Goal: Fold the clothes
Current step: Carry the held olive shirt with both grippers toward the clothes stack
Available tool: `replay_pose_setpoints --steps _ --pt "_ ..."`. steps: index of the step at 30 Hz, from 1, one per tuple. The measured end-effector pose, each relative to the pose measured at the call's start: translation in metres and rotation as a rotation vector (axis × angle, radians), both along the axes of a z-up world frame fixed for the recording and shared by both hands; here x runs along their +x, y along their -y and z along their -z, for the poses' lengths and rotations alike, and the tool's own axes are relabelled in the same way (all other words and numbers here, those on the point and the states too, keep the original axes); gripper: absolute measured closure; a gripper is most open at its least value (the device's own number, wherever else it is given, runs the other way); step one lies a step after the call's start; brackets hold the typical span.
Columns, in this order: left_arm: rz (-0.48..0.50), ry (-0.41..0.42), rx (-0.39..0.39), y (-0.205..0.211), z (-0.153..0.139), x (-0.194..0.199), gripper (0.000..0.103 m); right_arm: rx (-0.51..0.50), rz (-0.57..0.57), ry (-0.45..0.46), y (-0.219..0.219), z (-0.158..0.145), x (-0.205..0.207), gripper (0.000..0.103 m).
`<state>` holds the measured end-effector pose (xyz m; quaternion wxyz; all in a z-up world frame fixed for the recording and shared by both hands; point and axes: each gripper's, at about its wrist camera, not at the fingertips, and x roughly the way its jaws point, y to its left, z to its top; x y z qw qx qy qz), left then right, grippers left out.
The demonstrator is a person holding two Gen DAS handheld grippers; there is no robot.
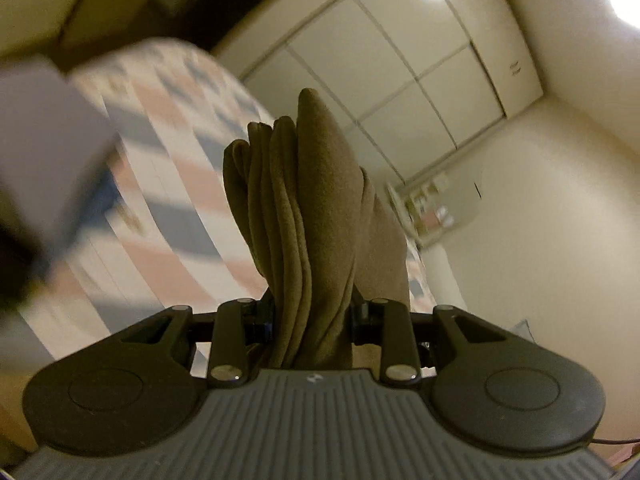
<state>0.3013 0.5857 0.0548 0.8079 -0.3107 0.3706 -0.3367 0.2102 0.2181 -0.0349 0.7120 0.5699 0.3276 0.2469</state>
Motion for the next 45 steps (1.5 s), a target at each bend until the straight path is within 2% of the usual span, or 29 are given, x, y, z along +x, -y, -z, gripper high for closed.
replay_pose_setpoints --steps 3,7,10,13,19,24,27,31,35,39,41,43,45 --pt "-0.021 0.02 0.037 -0.066 -0.026 0.045 0.077 0.025 -0.026 0.047 -0.063 -0.02 0.046 0.062" --pt "-0.003 0.033 0.073 -0.133 -0.051 0.109 0.077 0.077 -0.033 0.035 -0.147 -0.033 0.111 0.062" --pt "0.022 0.019 0.087 -0.16 -0.052 0.155 0.077 0.069 -0.01 0.032 -0.193 -0.042 0.15 0.062" --pt "0.041 -0.011 0.092 -0.173 -0.038 0.191 0.077 0.055 0.015 0.021 -0.231 -0.049 0.185 0.062" --pt "0.085 -0.163 0.086 -0.177 0.027 0.241 0.077 -0.009 0.059 -0.111 -0.253 -0.028 0.217 0.061" --pt "0.121 -0.217 0.104 -0.178 0.063 0.248 0.077 -0.063 0.1 -0.218 -0.259 0.005 0.222 0.061" --pt "0.128 -0.239 0.089 -0.176 0.083 0.256 0.076 -0.084 0.106 -0.245 -0.257 0.018 0.222 0.061" --pt "0.113 -0.279 0.087 -0.173 0.115 0.264 0.076 -0.191 0.107 -0.222 -0.256 0.029 0.237 0.06" --pt "0.109 -0.24 0.078 -0.179 0.114 0.263 0.076 -0.219 0.105 -0.224 -0.256 0.046 0.245 0.059" --pt "0.116 -0.178 0.098 -0.183 0.1 0.257 0.075 -0.24 0.1 -0.169 -0.261 0.041 0.25 0.058" --pt "0.119 -0.228 0.127 -0.182 0.11 0.259 0.072 -0.255 0.094 -0.131 -0.264 0.035 0.25 0.058" --pt "0.12 -0.258 0.144 -0.18 0.119 0.26 0.064 -0.268 0.09 -0.156 -0.265 0.04 0.253 0.054" --pt "0.119 -0.258 0.162 -0.179 0.12 0.259 0.062 -0.295 0.093 -0.178 -0.265 0.042 0.251 0.054"
